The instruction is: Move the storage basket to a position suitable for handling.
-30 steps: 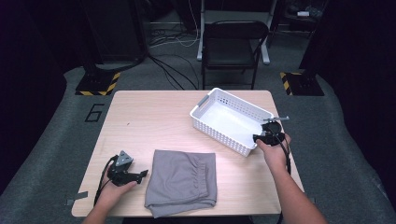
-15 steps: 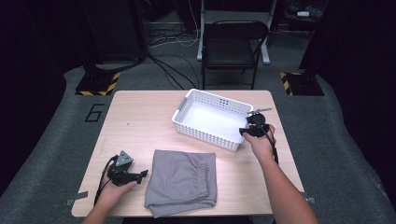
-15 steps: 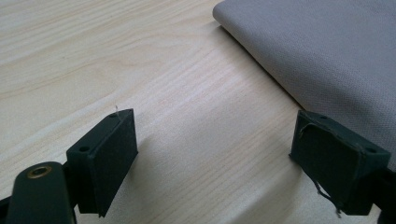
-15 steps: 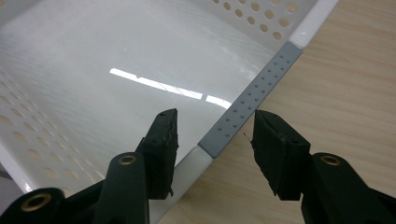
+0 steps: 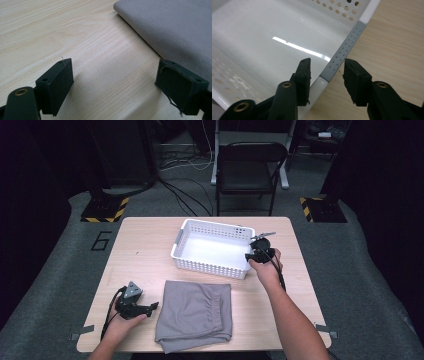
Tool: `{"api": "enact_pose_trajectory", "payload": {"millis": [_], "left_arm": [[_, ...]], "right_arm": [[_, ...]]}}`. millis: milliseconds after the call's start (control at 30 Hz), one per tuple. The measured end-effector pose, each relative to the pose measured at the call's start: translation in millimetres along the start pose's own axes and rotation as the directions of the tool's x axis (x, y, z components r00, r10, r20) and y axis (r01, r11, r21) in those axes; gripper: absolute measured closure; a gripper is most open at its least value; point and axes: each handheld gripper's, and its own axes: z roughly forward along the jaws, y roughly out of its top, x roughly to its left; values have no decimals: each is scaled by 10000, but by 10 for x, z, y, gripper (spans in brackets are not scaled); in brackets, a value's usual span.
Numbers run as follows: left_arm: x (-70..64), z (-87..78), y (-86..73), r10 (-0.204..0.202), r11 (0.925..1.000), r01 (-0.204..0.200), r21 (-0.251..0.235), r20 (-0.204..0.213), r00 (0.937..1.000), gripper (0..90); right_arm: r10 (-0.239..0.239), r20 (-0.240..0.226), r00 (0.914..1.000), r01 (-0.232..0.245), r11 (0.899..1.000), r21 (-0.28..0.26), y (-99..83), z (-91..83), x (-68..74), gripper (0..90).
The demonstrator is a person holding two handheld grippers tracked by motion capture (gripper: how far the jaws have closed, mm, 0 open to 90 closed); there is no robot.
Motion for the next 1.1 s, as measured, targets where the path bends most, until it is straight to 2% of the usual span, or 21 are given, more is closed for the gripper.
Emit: {"api": "enact_pose_trajectory", "payload": {"millis": [100,200,300,333,400,467,533,567,600,667,733,800,933,967,1000,1100], "left_arm": [[1,0,0,8,10000,-8,7,4,10000,143],[-1,-1,1,4,10000,-4,19,-5,10000,143],[-7,-2,-1,11,10000,-11,-1,-2,10000,143],[-8,-2,-1,9,10000,-9,0,-2,10000,143],[-8,-3,-2,18,10000,-18,2,6,10000,143],[-12,0,-4,5,10000,-5,-47,-16,10000,143],[-16,5,-7,-22,9999,22,-114,-14,10000,143],[-15,4,-7,1,9999,-1,-114,-28,10000,143],[-15,5,-7,1,9999,-1,-113,-25,10000,143],[-15,5,-7,-8,9999,7,-118,-24,10000,143],[-14,3,-5,-12,10000,12,-70,12,10000,143],[-13,-1,-2,1,10000,-1,-6,37,10000,143],[-12,-2,-2,19,10000,-19,2,29,10000,143],[-12,-2,-2,18,10000,-18,-4,20,10000,143],[-13,-2,-2,24,10000,-24,5,32,10000,143],[-14,-3,-1,70,10000,-70,21,31,10000,143]], "right_arm": [[-207,-83,9998,206,9997,-142,45,3,65,666],[-540,-192,9984,539,9985,-45,84,22,150,661],[-833,-30,9965,833,9965,51,99,34,219,631],[-776,-5,9970,776,9966,287,99,40,230,575],[-293,137,9995,283,9973,673,81,42,271,498],[-207,114,9997,198,9973,703,51,41,301,502],[-367,205,9991,344,9943,1007,8,67,330,512],[-399,103,9992,386,9940,1021,-6,78,330,549],[-340,-52,9994,343,9952,914,-24,85,337,568],[-482,42,9988,476,9945,935,-35,93,360,575],[-363,1,9993,361,9953,902,-32,99,375,585],[-457,-29,9990,458,9959,784,-24,116,379,597],[-801,-372,9961,825,9943,682,-18,126,422,625],[-737,-416,9964,765,9945,712,-23,122,440,631],[-907,-473,9948,935,9937,624,-30,121,446,633],[-915,-493,9946,944,9937,609,-52,105,469,628]]}}
